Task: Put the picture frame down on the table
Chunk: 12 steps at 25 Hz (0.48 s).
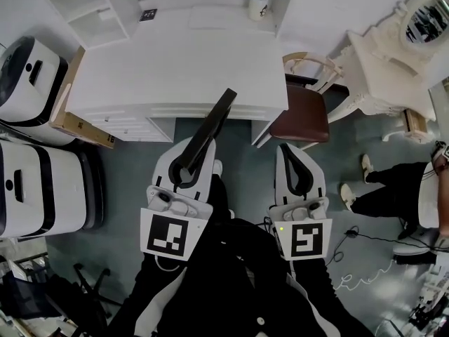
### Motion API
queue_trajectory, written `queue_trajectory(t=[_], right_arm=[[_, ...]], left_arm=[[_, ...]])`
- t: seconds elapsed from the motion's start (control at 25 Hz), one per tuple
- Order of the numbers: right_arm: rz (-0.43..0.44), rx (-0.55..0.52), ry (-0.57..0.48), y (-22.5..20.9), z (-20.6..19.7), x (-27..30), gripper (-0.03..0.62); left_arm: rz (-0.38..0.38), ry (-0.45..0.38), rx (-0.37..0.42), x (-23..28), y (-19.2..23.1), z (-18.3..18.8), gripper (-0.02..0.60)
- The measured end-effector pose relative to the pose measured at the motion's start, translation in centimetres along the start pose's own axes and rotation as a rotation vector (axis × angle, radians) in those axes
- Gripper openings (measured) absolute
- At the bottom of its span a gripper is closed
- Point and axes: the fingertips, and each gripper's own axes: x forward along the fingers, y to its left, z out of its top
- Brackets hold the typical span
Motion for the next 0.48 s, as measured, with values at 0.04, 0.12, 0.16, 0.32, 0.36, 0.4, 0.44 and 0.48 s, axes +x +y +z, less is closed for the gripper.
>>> queue_trajectory(t=[0.04, 0.12, 0.16, 0.32, 0.36, 0.4, 0.44, 0.48], right_arm=[[-0.003, -0.001, 0.004, -0.4, -0.1, 0.7, 0.003], [-0.01, 0.0, 0.01, -1.2, -0.2, 2.3, 0.003], [-0.012, -0.001, 0.009, -1.6, -0.2, 3.2, 0.003], [-0.021, -0.006, 0.006, -2.9, 0.1, 6.8, 0.003], [-0.022, -0.007, 0.007, -3.2, 0.1, 7.6, 0.003], [-0.022, -0.009, 0.007, -3.5, 0.1, 8.5, 0.003], [-0.024, -0.01, 0.011, -3.7, 0.0, 9.3, 0.003], [-0.028, -0.01, 0.016, -4.0, -0.1, 10.0, 0.003]], left_arm=[[-0.005, 0.001, 0.0, 0.8, 0.4, 0.0, 0.012], [-0.015, -0.003, 0.001, 2.4, 1.2, 0.2, 0.012], [-0.02, -0.005, 0.004, 3.2, 1.7, 0.3, 0.012], [-0.037, 0.002, 0.012, 6.4, 3.9, 0.4, 0.012], [-0.043, 0.002, 0.019, 7.2, 4.4, 0.5, 0.012], [-0.049, -0.001, 0.029, 8.0, 4.9, 0.6, 0.012], [-0.055, -0.003, 0.04, 8.7, 5.4, 0.7, 0.012], [-0.062, -0.005, 0.047, 9.4, 5.8, 0.8, 0.012]])
